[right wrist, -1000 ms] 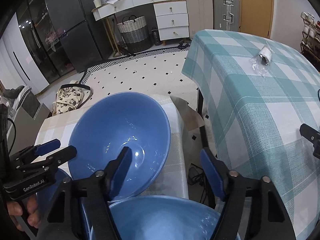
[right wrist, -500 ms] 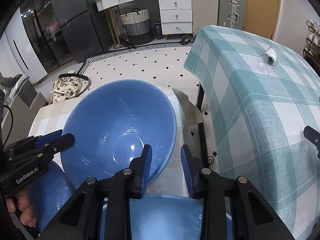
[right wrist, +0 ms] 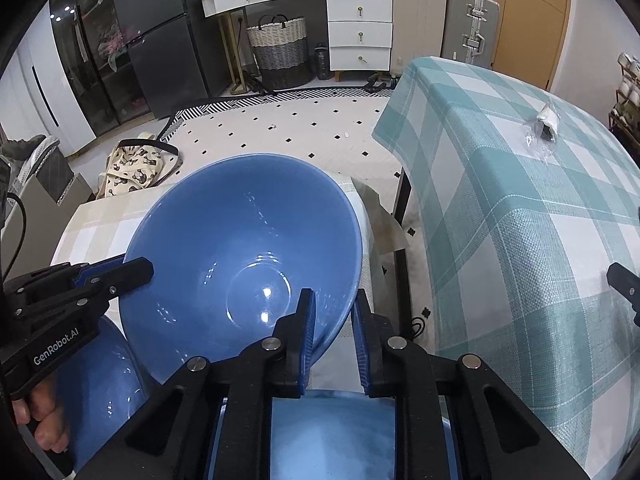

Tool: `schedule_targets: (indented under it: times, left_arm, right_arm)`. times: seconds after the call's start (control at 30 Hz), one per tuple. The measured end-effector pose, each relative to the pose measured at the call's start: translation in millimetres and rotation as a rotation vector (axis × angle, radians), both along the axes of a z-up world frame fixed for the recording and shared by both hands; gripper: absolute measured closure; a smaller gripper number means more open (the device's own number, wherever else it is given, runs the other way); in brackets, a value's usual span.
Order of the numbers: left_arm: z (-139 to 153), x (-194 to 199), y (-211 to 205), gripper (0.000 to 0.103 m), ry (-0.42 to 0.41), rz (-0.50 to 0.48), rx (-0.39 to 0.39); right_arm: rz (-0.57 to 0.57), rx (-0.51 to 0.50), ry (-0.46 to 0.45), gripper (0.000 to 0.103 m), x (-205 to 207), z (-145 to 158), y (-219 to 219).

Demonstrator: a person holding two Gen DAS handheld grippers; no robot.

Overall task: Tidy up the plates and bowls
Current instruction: 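Lift the blue bowl with both grippers and carry it over another blue bowl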

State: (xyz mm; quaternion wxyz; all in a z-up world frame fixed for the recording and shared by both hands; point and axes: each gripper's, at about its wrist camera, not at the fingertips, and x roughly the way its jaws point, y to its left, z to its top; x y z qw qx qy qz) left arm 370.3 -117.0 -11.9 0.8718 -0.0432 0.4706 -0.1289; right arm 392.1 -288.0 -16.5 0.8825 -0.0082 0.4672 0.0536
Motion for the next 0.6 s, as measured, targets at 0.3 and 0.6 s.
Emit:
schedule_targets:
  times: [0.3, 0.6]
  left_arm:
    - [0.3, -0.1, -1.1, 0.09, -0.003, 0.001, 0.01]
    - [1.7, -2.3, -0.2, 0.09, -0.016, 0.006, 0.023]
  right_arm:
    - [0.003, -0.009, -0.002, 0.085, -0.4, -0.1, 1.7]
    - [0.012, -0.015, -0.019, 0.085, -1.6, 4.7, 5.0]
